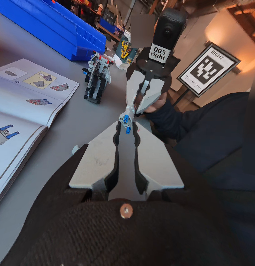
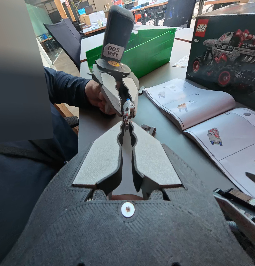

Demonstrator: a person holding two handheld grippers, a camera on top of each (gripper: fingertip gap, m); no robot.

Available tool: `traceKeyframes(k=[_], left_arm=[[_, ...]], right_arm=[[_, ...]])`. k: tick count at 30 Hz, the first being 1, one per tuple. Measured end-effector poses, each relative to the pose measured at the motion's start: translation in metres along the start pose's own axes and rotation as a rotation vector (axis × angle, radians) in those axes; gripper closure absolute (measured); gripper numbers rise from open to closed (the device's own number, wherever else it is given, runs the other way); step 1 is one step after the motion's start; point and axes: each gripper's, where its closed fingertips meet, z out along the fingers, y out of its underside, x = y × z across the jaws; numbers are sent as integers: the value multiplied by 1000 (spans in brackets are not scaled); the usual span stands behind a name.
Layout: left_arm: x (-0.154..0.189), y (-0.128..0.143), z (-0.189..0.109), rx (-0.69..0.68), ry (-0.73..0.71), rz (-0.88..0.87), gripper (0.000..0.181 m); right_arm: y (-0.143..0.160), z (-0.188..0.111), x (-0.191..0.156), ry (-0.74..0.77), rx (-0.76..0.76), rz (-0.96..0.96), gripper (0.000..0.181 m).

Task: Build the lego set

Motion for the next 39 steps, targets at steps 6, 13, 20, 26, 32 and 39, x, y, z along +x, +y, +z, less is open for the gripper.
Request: traceKeyframes(k=[6, 13, 20, 26, 32, 39], left_arm=[[-2, 8, 3, -56, -33, 39, 167], [-2, 10, 3, -68, -28, 17, 169], [-6, 10, 2, -69, -39, -1, 169], [-10, 10, 1, -70, -64, 7, 168], [-17, 8, -1, -70, -99, 13, 166], [-22, 9, -3, -85, -131, 44, 164]], right_arm=[[7, -1, 0, 4, -10, 19, 178], [8, 0, 0, -5, -6, 31, 178], [9, 2, 5, 4, -5, 49, 178], [10, 0, 8, 8, -3, 84, 179], [13, -2, 13, 40, -5, 117, 178], [18, -7, 15, 53, -14, 152, 179]])
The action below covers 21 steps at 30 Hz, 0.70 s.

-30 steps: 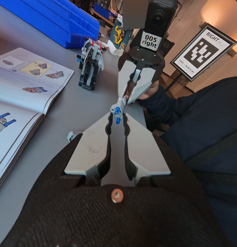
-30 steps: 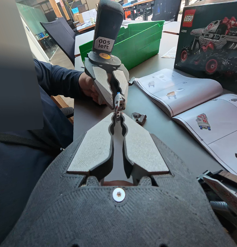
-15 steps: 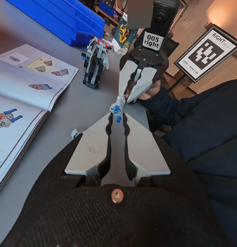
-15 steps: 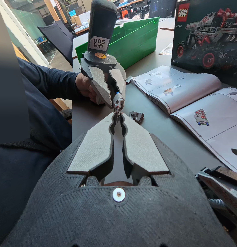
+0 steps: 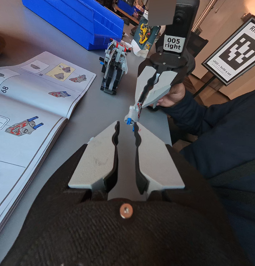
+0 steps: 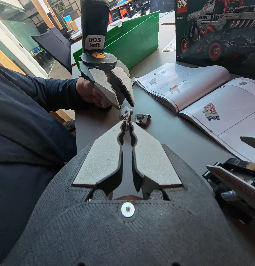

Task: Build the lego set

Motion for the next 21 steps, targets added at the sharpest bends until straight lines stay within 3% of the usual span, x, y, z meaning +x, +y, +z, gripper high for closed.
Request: traceKeyframes(k=[11, 16, 21], left_arm=[[10, 10, 6, -68, 46, 24, 161], [11, 12, 4, -81, 47, 43, 181], [20, 15, 5, -94, 81, 79, 181]], right_arm=[[-1, 5, -8, -26, 12, -14, 181], [1, 6, -11, -47, 14, -11, 181], [8, 11, -12, -35, -21, -48, 181]])
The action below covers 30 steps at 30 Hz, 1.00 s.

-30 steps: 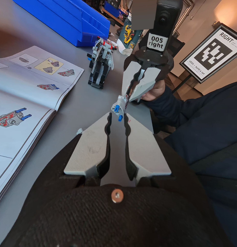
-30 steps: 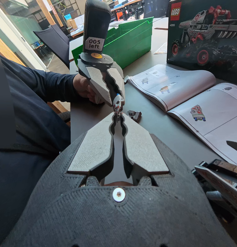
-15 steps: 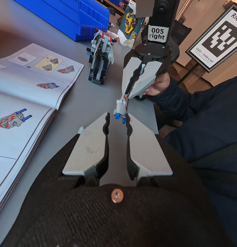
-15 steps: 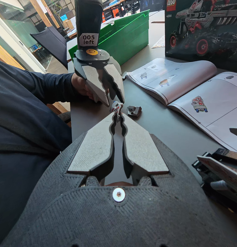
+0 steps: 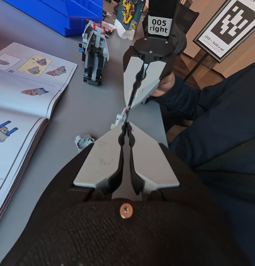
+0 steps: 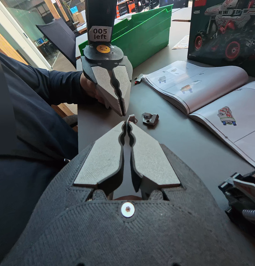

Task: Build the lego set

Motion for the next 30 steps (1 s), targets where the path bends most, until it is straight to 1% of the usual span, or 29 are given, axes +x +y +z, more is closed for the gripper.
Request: traceKeyframes(k=[4, 6, 7, 8, 11, 15, 25, 28, 30], left_arm=[[-4, 0, -2, -5, -22, 10, 181], [-3, -2, -4, 7, -7, -1, 170], [-5, -3, -5, 13, -10, -18, 158], [-6, -4, -5, 16, -14, -31, 153], [-5, -3, -4, 14, 4, -37, 153], [2, -2, -1, 15, 38, -29, 165], [12, -3, -1, 22, 95, -22, 164], [12, -3, -2, 13, 71, 21, 165], [11, 0, 0, -5, 46, 44, 165]], right_arm=[[-5, -2, 0, -2, 25, -7, 181], [-8, -3, -1, -12, 45, -4, 181], [-10, -4, -3, -26, 56, -4, 181], [-12, -4, -6, -45, 70, -1, 181], [-14, -4, -7, -56, 84, 0, 181], [-16, -4, -12, -86, 102, 8, 181], [-18, -3, -22, -124, 116, -33, 181], [-15, -4, -20, -113, 97, -54, 181], [-11, -4, -18, -86, 61, -104, 181]])
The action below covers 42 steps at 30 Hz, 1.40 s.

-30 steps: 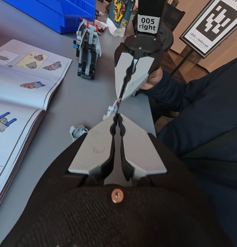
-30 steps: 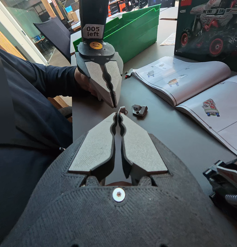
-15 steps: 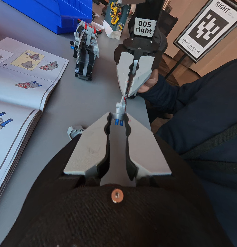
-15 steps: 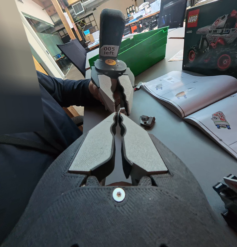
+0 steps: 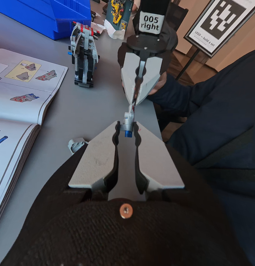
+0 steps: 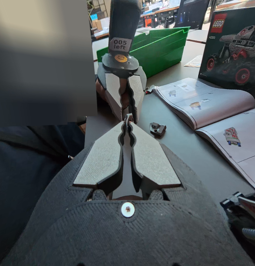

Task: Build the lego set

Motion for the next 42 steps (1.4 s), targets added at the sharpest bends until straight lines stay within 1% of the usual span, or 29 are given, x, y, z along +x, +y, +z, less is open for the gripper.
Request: traceKeyframes(k=[2, 3, 4, 6, 9, 11, 15, 17, 20, 23, 27, 37, 38, 39, 42], left_arm=[[0, 2, 2, -12, -13, 13, 165], [1, 1, 3, -10, -7, 10, 165], [3, 1, 3, -7, 4, 3, 165], [5, 0, 4, -2, 14, -4, 165], [2, 4, 3, -23, -1, 8, 166], [2, 6, 2, -37, 12, -7, 165], [1, 7, 1, -45, 1, 25, 165], [1, 8, 1, -53, -15, 52, 165], [1, 12, 2, -80, -19, 70, 165], [2, 12, 0, -79, -10, 72, 165], [6, 17, 1, -115, -31, 137, 166], [10, 16, -1, -93, -23, 136, 167], [9, 17, -1, -96, -28, 141, 168], [5, 19, -2, -110, -46, 154, 180], [6, 24, 0, -142, -37, 152, 180]], right_arm=[[5, 2, 2, 31, -58, -67, 160], [8, 4, 3, 48, -90, -101, 155], [10, 7, 3, 59, -117, -133, 156], [16, 13, 0, 52, -162, -178, 168], [22, 18, 0, 51, -209, -215, 172], [24, 19, -2, 34, -209, -208, 175], [22, 15, -3, -4, -165, -136, 176], [23, 15, -3, 0, -163, -132, 176], [27, 16, -4, 7, -184, -152, 176], [26, 16, -5, 6, -180, -158, 176], [31, 15, -9, -1, -208, -210, 175], [29, 11, -11, -7, -185, -240, 175], [29, 10, -10, -1, -184, -249, 176], [28, 9, -10, -1, -179, -251, 176], [32, 10, -10, -28, -206, -233, 176]])
